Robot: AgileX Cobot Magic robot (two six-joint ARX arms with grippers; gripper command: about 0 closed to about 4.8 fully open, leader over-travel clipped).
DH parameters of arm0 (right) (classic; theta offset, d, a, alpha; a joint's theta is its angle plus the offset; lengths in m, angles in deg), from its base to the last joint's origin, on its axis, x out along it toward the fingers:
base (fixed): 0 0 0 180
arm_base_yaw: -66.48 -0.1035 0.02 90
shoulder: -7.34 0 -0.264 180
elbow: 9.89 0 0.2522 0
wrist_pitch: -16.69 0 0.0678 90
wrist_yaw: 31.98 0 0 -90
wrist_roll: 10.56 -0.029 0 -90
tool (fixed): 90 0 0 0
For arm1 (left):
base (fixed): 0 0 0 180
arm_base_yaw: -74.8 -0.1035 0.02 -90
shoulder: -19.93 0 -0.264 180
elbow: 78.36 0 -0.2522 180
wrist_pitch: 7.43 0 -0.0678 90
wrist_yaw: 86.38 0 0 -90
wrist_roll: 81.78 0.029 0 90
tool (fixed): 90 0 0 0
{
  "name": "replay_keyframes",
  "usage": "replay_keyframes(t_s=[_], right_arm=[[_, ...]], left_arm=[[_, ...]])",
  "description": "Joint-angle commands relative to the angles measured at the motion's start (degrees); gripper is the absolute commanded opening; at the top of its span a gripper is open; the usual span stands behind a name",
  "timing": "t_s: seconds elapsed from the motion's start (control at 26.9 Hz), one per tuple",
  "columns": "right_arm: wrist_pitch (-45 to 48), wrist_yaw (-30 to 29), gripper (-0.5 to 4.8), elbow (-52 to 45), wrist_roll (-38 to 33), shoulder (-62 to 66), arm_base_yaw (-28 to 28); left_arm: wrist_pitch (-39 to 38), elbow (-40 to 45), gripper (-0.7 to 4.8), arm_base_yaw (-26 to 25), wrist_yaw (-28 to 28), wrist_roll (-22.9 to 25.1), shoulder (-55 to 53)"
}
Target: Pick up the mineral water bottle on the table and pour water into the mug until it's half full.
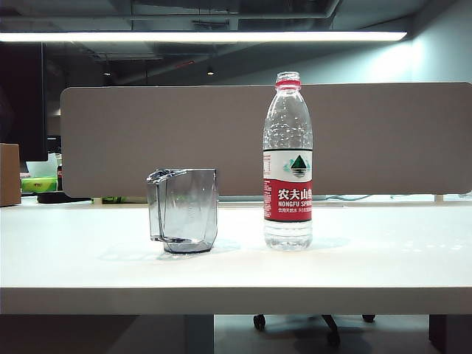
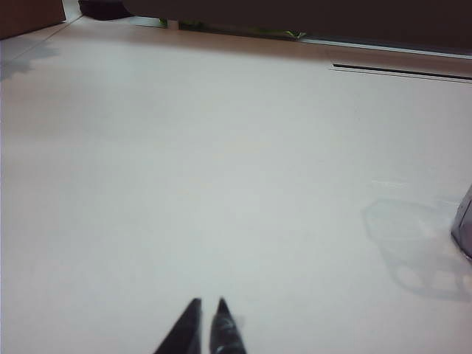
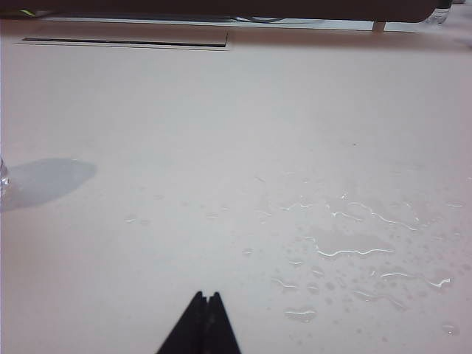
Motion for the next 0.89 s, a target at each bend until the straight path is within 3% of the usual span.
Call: replay_keyframes(t_s=[0.04,0.22,0.37,0.45,0.52,0.56,0.63,0.71,0.78,0.89], right_arm=[[0.94,-1.25,-0.04,-0.2,0.0,-0.11,-0.17],[0.92,-7.04,-0.04,-0.2,0.02,-0.11,-0.17],[1.33,-7.58,-0.04,-0.2,-0.02,-0.11,-0.17],[3.76,-8.72,-0.05,0.13,-8.33,-0.11,-0.17],[8.17,-13.31,-0.04,2.56,-22.18,-0.11,-0.17],[9.44,-15.21,-0.04,3.52,-25.33,-0.11,-0.17],[11.82,-19.61,-0.04,5.95,-30.56,-0.11,-0.17],[9.33,-28.2,-0.05,13.0,-27.26,-0.11,-0.17],[3.39,-31.19,-0.05,19.21,-18.4,0.5,-0.17],[-8.35,-32.72,-0.05,29.18,-5.44,5.25,-0.2]], left_arm=[[0.15,-0.28,0.22,0.09,-0.24,-0.02,0.0],[0.17,-0.28,0.22,0.09,-0.24,-0.02,0.0],[0.26,-0.28,0.22,0.09,-0.24,-0.04,0.0],[3.21,-1.05,0.22,0.15,-2.05,-3.13,0.0],[9.05,-4.7,0.22,0.15,-12.48,-6.38,0.0],[10.29,-5.84,0.22,0.15,-15.45,-6.45,0.0],[11.69,-10.4,0.22,0.15,-26.47,-6.38,-0.02],[0.72,-19.04,0.22,0.13,-37.22,-6.36,-0.02],[-9.7,-23.67,0.22,0.07,-36.37,-4.42,-0.33],[-16.5,-26.6,0.22,0.07,-34.71,-0.24,-0.81]])
